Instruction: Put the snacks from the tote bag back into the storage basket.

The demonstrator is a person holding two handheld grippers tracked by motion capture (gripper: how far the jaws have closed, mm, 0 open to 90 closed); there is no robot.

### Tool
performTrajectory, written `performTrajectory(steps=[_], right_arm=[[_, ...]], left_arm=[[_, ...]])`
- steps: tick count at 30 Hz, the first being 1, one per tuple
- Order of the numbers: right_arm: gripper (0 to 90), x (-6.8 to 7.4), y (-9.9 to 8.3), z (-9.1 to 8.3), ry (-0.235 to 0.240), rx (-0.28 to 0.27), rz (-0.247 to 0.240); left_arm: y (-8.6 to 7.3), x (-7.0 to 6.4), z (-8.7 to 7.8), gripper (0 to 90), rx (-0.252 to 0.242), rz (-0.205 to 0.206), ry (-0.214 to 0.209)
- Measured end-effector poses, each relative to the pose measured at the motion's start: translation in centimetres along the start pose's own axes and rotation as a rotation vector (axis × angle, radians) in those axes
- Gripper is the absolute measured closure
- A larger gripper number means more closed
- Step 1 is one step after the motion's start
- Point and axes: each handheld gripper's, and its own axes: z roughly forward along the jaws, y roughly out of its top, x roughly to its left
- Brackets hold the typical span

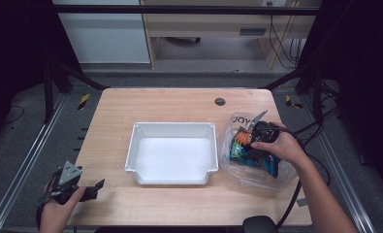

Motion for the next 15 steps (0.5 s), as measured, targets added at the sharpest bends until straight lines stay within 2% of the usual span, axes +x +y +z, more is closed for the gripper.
performTrajectory(steps=[5, 15], right_arm=[[6.1, 0.01, -0.17, 0.14, 0.002, -0.007, -0.003], [6.0, 0.48, -0.35, 0.07, -0.030, -0.024, 0.019]], left_arm=[[0.01, -0.02, 0.06, 4.0, 0.003, 0.007, -0.006], [0.46, -0.11, 0.28, 4.0, -0.010, 0.026, -0.014]])
